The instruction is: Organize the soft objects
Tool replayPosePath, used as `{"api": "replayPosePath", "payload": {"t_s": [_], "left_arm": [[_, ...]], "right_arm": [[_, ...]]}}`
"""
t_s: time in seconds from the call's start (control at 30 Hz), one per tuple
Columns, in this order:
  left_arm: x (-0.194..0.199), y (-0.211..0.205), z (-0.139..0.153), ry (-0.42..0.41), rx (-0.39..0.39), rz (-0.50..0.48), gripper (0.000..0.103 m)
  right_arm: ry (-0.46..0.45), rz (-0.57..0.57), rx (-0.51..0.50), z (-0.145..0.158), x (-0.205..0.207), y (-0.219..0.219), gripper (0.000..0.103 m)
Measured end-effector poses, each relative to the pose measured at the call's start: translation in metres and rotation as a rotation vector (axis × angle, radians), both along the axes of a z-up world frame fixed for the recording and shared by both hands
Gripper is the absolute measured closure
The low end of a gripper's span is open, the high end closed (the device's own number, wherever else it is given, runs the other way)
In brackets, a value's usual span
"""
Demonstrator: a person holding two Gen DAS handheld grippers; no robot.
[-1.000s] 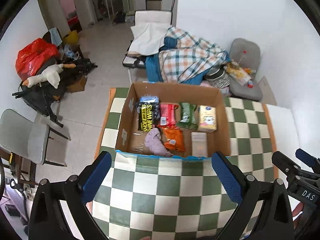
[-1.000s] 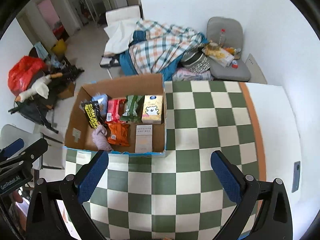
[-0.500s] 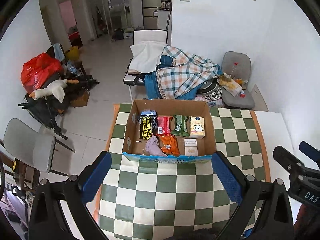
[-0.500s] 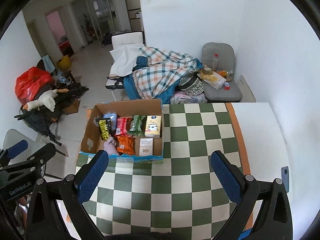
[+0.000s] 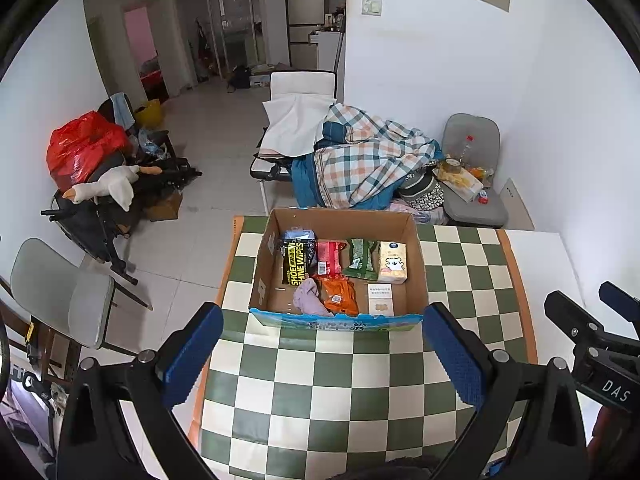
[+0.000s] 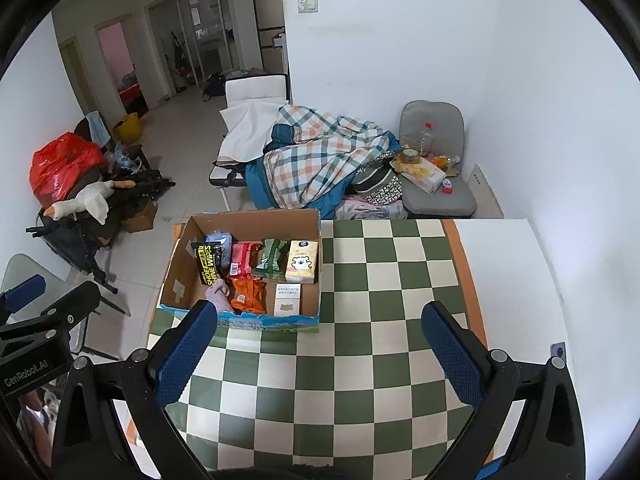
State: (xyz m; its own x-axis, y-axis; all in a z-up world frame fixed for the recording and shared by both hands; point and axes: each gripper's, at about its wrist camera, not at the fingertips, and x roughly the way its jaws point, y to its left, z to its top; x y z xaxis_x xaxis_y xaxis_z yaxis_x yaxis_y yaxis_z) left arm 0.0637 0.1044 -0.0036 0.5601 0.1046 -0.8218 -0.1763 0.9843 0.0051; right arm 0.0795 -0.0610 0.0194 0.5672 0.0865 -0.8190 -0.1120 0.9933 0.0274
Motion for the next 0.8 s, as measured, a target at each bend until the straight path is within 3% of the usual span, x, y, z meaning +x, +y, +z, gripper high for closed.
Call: {"api": "replayPosePath", "payload": {"t_s": [0.8], "left_arm": [[-0.0031, -0.0053, 0.0026, 0.000, 0.001, -0.005, 0.000]], "right_arm": [[-0.008, -0.006, -0.008, 0.0072, -0.0027, -0.0050, 0.000]]}}
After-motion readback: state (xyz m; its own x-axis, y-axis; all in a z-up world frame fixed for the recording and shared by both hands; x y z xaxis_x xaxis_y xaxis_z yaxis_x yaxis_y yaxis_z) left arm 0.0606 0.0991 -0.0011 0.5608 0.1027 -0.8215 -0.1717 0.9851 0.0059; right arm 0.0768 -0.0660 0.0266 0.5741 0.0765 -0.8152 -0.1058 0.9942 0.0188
